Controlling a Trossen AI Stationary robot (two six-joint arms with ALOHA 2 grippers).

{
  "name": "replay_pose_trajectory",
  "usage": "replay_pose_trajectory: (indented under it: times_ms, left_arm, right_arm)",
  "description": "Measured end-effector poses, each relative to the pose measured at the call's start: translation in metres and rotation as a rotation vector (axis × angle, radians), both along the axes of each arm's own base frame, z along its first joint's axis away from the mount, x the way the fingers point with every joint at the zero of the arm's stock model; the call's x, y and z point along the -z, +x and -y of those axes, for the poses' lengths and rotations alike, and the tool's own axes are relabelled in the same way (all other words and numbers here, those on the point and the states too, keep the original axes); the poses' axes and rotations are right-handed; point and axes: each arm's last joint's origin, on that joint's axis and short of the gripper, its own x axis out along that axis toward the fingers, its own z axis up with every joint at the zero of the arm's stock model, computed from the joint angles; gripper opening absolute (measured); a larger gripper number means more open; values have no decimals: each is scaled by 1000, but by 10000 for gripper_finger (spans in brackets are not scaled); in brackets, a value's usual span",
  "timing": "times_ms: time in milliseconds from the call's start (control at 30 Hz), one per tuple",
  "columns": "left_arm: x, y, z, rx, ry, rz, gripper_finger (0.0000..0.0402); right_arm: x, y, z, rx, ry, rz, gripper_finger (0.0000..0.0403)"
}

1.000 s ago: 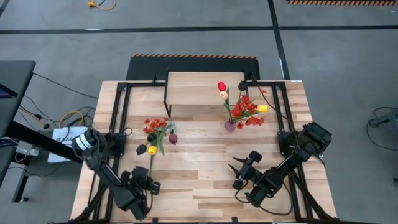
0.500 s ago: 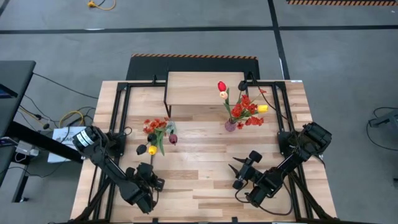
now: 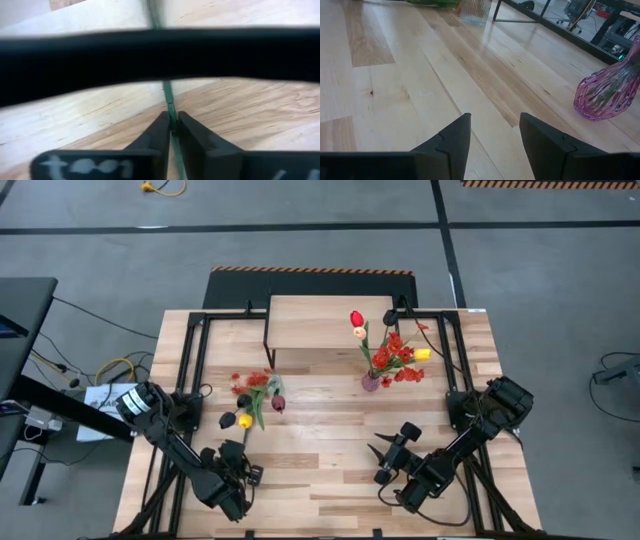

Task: Pick and place flowers into a vace then onto a shelf
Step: Put the red flower into the transparent vase

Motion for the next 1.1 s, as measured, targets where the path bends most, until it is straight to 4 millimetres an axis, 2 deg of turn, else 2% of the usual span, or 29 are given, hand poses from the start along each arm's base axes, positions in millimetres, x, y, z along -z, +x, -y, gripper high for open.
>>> replay_pose_trajectory:
  times_ms: [400,833,1100]
  left_arm:
    - [0,-11,8,-18,13,6,10]
    - [-17,-19,31,-33,-59,-84,9]
    - [-31,-24,55,27,-130,-37,8]
  right_arm:
    - [0,0,0,0,0,-1,159]
    - [0,1,-1,-10,-4,-6,159]
    - [0,1,-1,-11,-7,-7,159]
